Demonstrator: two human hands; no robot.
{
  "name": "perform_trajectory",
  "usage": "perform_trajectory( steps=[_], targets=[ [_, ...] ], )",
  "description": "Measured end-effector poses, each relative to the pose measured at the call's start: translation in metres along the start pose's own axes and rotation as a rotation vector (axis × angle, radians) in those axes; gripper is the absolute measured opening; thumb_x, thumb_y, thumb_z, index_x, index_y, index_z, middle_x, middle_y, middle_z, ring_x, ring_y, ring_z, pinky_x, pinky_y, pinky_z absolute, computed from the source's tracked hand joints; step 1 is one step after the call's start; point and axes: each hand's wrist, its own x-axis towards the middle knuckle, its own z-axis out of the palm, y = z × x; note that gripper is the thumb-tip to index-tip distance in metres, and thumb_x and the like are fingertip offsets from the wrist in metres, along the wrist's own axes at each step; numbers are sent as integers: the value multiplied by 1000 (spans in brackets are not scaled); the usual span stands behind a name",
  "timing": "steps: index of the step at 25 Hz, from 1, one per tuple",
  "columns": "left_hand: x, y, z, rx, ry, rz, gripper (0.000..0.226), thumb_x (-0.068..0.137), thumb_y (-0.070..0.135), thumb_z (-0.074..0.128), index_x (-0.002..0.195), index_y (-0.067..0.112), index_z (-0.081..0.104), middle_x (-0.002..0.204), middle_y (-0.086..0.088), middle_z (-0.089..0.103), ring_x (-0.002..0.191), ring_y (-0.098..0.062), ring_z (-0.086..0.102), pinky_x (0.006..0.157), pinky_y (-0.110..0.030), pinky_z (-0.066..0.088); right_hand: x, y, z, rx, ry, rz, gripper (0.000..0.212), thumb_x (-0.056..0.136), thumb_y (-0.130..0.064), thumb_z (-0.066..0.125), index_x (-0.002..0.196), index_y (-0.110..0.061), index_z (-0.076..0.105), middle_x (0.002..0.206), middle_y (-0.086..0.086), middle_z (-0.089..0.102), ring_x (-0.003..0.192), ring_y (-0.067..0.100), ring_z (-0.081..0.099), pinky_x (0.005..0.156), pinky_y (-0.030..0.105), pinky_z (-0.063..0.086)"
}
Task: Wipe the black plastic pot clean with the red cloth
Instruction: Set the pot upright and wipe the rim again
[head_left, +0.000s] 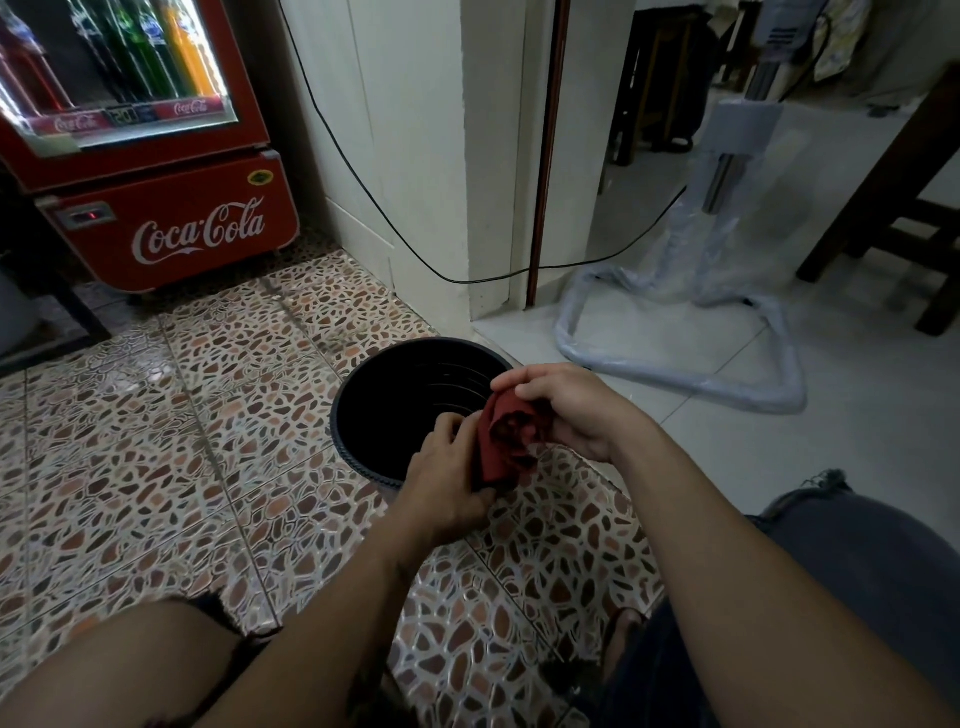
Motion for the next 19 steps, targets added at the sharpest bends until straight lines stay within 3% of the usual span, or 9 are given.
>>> perform_trajectory(
  steps=[3,5,6,8,11,14,17,19],
  targets=[
    [3,1,-1,-57,147,-24,58,78,28,55,134,29,44,118,8,46,100,-17,54,80,-33,45,0,3,-7,-94,-77,10,45,83,13,51,108,-14,76,107,18,66,82,26,64,69,33,58],
    [3,1,-4,-89,247,-25,52,75,23,47,126,29,51,112,10,50,94,-11,52,78,-30,45,0,8,-10,-332,-37,23,51,77,18,56,108,-17,75,109,17,68,94,31,67,81,39,60],
    [3,2,-5,-112,294,4,46,75,22,46,119,29,55,107,12,52,90,-7,52,76,-27,45,0,11,-11,-458,4,17,48,76,17,58,103,-19,76,101,13,72,92,28,68,80,38,60],
    [3,5,-5,-187,361,86,31,77,15,51,103,29,61,95,15,58,85,-4,55,71,-25,46,0,15,-13,-595,75,0,39,78,12,60,84,-22,78,78,5,75,74,19,69,65,31,55],
    [5,8,-6,-332,340,73,26,81,10,51,90,32,62,83,14,64,78,-6,60,64,-27,48,3,14,-19,-637,92,22,26,84,-2,65,67,-20,75,61,-1,70,58,12,64,60,29,50],
    [4,3,-4,-383,224,-31,19,83,29,47,91,36,63,77,13,66,71,-6,63,60,-29,50,8,10,-24,-694,102,38,18,84,-10,65,68,-14,73,57,0,68,52,8,59,63,31,46],
    [9,-4,-1,-437,236,-161,25,86,38,50,104,36,68,88,15,72,84,-3,67,71,-27,54,24,11,-11,-718,181,3,14,83,-13,64,84,-18,77,74,3,75,69,14,69,71,39,56],
    [17,-17,-4,-343,307,-306,23,88,36,55,108,32,65,94,8,71,89,-14,68,75,-29,53,39,17,0,-721,277,-75,33,86,-21,66,119,-20,71,104,2,73,96,20,68,85,38,56]
  ],
)
